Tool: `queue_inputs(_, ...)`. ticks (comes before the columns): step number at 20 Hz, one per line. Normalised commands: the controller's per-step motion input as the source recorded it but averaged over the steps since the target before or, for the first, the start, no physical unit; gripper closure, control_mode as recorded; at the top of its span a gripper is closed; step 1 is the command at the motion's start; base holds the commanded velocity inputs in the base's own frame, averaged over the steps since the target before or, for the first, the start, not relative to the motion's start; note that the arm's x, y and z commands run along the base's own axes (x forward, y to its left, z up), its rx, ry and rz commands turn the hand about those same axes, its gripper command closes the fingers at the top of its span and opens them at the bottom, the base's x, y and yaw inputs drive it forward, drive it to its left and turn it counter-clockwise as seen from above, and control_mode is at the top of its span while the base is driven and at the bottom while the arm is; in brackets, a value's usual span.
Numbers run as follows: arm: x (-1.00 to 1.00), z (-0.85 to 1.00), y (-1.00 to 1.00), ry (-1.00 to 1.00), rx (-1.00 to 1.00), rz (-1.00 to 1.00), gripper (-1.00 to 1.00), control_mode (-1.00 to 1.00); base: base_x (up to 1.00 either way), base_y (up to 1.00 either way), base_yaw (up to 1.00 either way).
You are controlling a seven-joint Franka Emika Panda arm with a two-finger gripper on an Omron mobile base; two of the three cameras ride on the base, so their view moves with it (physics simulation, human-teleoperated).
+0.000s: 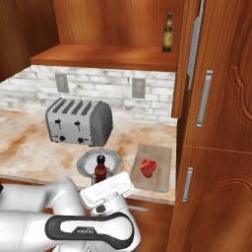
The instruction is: Pick the steak from the plate and place it on the cutting board. Then pick the condiment bottle from the cabinet and place it next to the cutting board.
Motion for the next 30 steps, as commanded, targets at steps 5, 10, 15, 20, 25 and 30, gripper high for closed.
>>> queue_inputs(5, 0.14, -0.22, 0.00, -0.01, -0.03, 0.00, 1.00, -1.00, 0.00, 0.00, 0.00)
queue_inputs(10, 0.20, -0.15, 0.00, -0.01, -0.04, -0.02, 1.00, -1.00, 0.00, 0.00, 0.00)
queue_inputs(15, 0.18, -0.08, 0.00, 0.00, -0.04, -0.04, 1.00, -1.00, 0.00, 0.00, 0.00)
queue_inputs(20, 0.14, -0.12, 0.00, 0.00, -0.06, -0.05, 1.00, -1.00, 0.00, 0.00, 0.00)
queue_inputs(25, 0.14, -0.14, 0.00, 0.00, -0.06, -0.05, 1.00, -1.00, 0.00, 0.00, 0.00)
queue_inputs(30, 0.19, -0.15, 0.00, 0.00, -0.06, -0.05, 1.00, -1.00, 0.00, 0.00, 0.00)
